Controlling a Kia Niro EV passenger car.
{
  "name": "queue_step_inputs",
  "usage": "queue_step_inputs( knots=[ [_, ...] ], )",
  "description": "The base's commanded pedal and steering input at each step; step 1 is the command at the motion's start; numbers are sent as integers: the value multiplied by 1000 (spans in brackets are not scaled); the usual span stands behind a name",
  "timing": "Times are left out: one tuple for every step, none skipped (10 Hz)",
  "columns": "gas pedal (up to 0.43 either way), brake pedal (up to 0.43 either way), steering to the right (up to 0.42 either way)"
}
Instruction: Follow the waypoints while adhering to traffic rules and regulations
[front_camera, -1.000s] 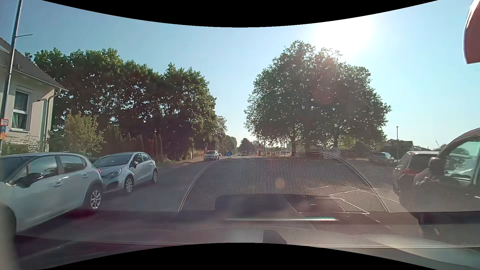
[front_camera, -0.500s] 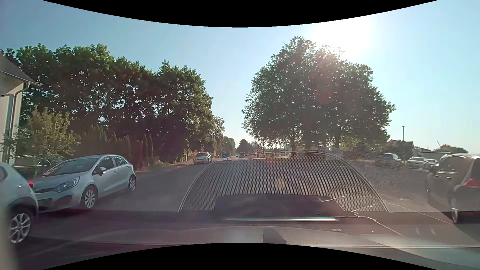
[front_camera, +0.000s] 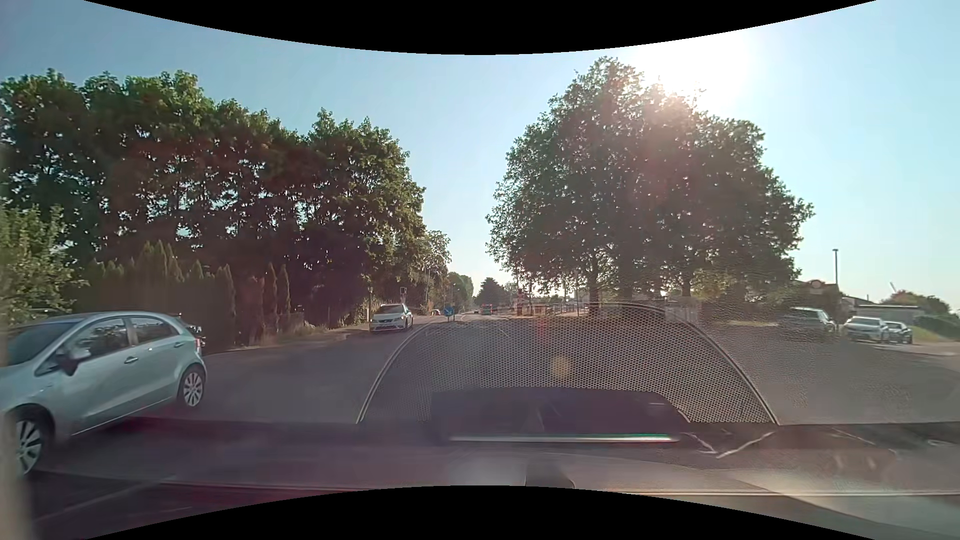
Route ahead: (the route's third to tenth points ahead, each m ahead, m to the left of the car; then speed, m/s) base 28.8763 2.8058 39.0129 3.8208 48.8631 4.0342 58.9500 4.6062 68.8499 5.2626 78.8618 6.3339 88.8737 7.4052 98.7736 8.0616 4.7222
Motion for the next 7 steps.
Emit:
queue_step_inputs(
  knots=[
    [339,0,-23],
    [339,0,-23],
    [339,0,-23],
    [339,0,-21],
    [339,0,-19],
    [339,0,-18],
    [339,0,-18]
  ],
)
